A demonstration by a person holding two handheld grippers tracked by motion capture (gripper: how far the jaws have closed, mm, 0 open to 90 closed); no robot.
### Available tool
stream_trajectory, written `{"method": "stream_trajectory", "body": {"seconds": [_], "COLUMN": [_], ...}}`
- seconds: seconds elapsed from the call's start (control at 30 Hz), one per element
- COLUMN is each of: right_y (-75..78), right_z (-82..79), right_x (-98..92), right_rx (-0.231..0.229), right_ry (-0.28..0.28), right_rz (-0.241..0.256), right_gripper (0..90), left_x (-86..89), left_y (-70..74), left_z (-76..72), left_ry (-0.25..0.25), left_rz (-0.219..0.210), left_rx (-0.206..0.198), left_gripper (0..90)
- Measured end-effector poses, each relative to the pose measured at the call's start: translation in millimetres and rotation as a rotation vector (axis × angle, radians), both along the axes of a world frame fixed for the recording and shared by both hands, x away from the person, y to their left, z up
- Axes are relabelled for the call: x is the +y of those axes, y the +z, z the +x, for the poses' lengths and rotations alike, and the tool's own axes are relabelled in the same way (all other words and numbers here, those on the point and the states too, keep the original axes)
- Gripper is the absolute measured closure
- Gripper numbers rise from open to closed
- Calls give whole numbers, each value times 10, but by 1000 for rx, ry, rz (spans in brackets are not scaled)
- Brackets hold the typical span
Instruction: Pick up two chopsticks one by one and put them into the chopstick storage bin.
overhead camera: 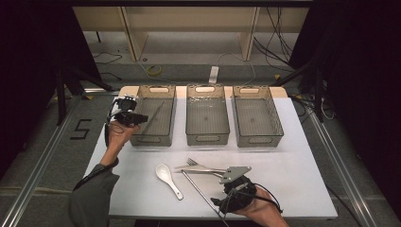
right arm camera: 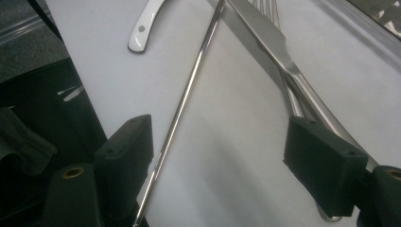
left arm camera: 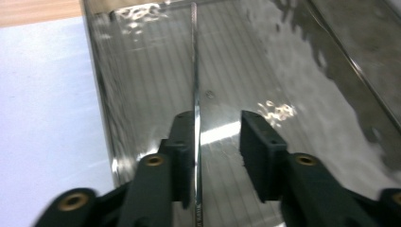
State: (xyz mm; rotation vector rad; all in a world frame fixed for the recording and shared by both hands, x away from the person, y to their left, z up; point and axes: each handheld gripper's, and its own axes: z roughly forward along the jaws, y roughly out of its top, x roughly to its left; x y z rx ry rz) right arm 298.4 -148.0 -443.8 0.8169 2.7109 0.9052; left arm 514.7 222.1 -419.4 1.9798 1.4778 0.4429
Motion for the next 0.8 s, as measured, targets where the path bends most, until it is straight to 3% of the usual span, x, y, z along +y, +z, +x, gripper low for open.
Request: {"method": "stream_trajectory", "body": {"seconds": [0.03,0.07,0.23,0.3,0.37,0.43,0.47,0.53,0.63,0.73,0.8], "right_y": [0,-1,-4,4,12,5,5,-35,-41,-23,-7], "right_z": [0,7,27,31,30,36,36,53,60,66,70], "right_x": [0,-6,1,22,40,61,61,92,127,178,227], "right_rx": [0,8,25,32,41,56,56,84,95,93,100], "right_ry": [0,0,1,8,15,6,6,24,17,36,41], "right_rz": [0,-1,-10,-20,-33,-38,-38,-77,-104,-129,-151], "right_gripper": [255,255,256,259,262,269,269,275,286,311,338], "left_x": [-17,-37,-89,-115,-143,-194,-215,-264,-337,-379,-413], "left_y": [16,40,97,133,160,178,189,203,204,188,187], "left_z": [-41,-106,-413,-501,-611,-683,-719,-831,-989,-1122,-1192], "left_ry": [-5,0,-48,-76,-111,-141,-159,-199,-246,-272,-295], "left_rz": [6,-10,-98,-114,-168,-177,-190,-227,-208,-241,-239], "left_rx": [-10,-30,-103,-104,-131,-119,-101,-107,-127,-158,-178], "left_gripper": [597,503,375,322,292,214,214,192,173,173,170]}}
